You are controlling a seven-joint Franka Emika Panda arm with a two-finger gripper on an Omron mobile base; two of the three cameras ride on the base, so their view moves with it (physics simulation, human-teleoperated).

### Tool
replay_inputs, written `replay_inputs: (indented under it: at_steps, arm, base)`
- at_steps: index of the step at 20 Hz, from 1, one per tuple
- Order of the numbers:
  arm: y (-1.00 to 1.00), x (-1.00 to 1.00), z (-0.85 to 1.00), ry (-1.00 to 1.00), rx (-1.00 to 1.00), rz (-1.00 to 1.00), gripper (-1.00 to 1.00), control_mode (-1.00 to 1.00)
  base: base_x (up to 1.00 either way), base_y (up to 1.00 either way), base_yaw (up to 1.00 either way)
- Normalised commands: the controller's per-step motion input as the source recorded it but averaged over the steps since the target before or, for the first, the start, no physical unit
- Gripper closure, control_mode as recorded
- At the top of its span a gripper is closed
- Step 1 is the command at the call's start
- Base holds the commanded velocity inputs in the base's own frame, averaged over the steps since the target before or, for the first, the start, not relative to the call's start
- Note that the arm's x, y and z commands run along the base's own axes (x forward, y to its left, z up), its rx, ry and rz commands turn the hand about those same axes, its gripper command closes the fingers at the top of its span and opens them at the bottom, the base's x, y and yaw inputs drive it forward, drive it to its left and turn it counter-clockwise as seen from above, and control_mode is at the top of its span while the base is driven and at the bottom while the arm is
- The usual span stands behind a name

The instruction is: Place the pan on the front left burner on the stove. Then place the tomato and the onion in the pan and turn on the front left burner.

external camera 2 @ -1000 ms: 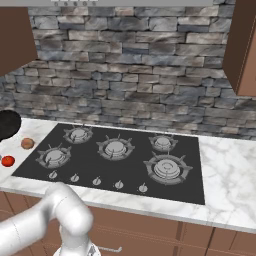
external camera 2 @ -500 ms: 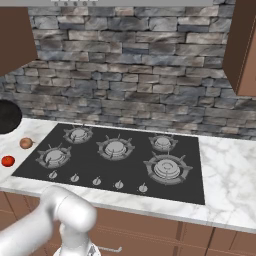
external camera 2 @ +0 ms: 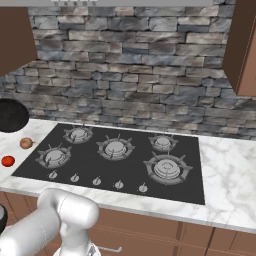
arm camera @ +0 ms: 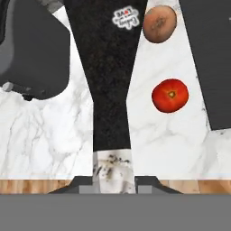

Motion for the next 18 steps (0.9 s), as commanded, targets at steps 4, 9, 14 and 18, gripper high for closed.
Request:
replay_inputs:
  at_steps: [4, 9, 14, 18]
  arm:
    - [-0.17, -0.34, 0.41, 0.34, -0.03, -0.14, 1.0, -1.0]
    - [-0.11, -0.34, 0.33, 0.14, -0.11, -0.23, 1.0, -1.0]
    - [-0.16, -0.33, 0.2, -0.01, -0.03, -0.32, 1.0, -1.0]
    - [-0.21, -0.26, 0.11, 0.02, 0.0, -0.07, 1.0, -1.0]
  base:
    - [0.0, 0.0, 0.0]
    - [0.0, 0.0, 0.0]
    - [0.0, 0.0, 0.0]
    - [0.0, 0.0, 0.0]
